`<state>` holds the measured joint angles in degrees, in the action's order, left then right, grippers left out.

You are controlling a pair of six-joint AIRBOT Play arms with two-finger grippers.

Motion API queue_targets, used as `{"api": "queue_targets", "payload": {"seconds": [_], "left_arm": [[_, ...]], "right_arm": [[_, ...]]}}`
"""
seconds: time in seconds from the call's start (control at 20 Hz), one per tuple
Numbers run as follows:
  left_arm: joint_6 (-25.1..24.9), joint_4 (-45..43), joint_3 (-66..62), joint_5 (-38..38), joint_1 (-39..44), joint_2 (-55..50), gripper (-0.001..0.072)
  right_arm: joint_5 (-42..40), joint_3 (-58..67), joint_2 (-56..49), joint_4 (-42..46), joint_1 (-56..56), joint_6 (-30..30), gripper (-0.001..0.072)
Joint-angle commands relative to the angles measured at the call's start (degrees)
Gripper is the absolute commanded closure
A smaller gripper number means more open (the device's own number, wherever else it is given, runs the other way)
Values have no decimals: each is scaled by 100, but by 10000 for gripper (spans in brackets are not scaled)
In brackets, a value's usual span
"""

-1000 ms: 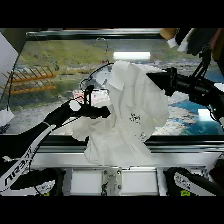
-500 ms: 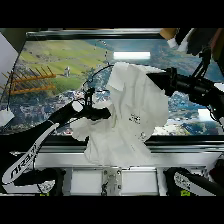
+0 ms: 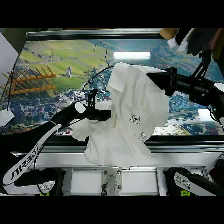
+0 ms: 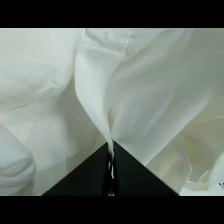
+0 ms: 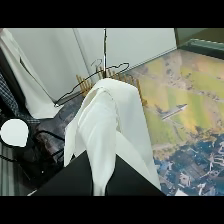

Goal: Fold the clothes and pants, and hang the long-sleeved shirts on hangers.

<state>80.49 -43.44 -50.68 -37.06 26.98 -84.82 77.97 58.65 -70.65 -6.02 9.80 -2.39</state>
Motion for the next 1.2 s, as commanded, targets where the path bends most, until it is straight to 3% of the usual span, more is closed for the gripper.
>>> {"api": "queue_targets", "payload": {"seconds": [0.0,0.3,0.55,0.7,0.95,1.15], "left_arm": [[-9,-11,-4,-72,-177,111,696],[-107,-66,-4,-341,-911,1364,696],[-120,-210,-4,-339,-946,2170,696],[-120,-203,-4,-352,-855,2393,696],[-111,-369,-4,-380,-1316,2662,697],[-120,-372,-2,-914,-1967,2496,696]], "right_arm": [[0,4,0,-15,0,-2,701],[-337,7,293,-319,0,-2,704],[-413,7,466,-319,0,-181,704],[-772,7,531,-326,-57,-732,704],[-765,7,732,-352,-66,-756,705],[-702,7,1001,-374,-72,-841,705]]}}
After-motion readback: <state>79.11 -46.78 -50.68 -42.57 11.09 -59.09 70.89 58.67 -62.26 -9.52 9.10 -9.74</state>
